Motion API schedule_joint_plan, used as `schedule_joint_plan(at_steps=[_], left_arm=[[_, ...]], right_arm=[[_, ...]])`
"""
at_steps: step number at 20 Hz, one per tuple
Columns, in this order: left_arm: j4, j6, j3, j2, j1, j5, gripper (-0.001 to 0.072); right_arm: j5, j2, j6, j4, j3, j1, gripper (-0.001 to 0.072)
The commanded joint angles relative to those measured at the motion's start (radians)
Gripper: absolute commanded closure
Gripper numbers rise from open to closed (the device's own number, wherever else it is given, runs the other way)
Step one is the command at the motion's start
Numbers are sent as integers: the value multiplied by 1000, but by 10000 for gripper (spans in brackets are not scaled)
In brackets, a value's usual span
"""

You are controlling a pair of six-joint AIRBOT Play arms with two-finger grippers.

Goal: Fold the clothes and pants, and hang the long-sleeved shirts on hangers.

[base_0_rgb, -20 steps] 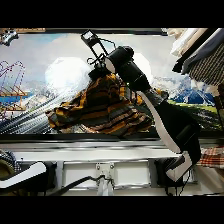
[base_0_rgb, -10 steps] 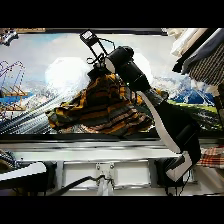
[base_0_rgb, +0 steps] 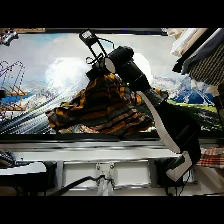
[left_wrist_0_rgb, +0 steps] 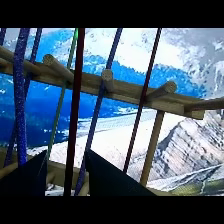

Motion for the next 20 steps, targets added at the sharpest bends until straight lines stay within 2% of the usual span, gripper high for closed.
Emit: schedule_joint_plan(at_steps=[1,2,5,8,11,20], left_arm=[[0,0,2,-17,0,16,525],[0,0,2,-17,0,23,574],[0,0,2,-15,-8,32,647],[0,11,2,-13,-32,32,693],[0,52,2,-2,-67,35,693],[66,51,12,177,-101,62,694]], right_arm=[[-1,-1,0,5,0,1,694],[-1,-1,0,7,0,1,694],[6,-1,1,10,0,1,694],[23,-1,1,17,0,1,694],[32,-1,1,26,0,1,694],[48,-1,0,26,0,1,694]])
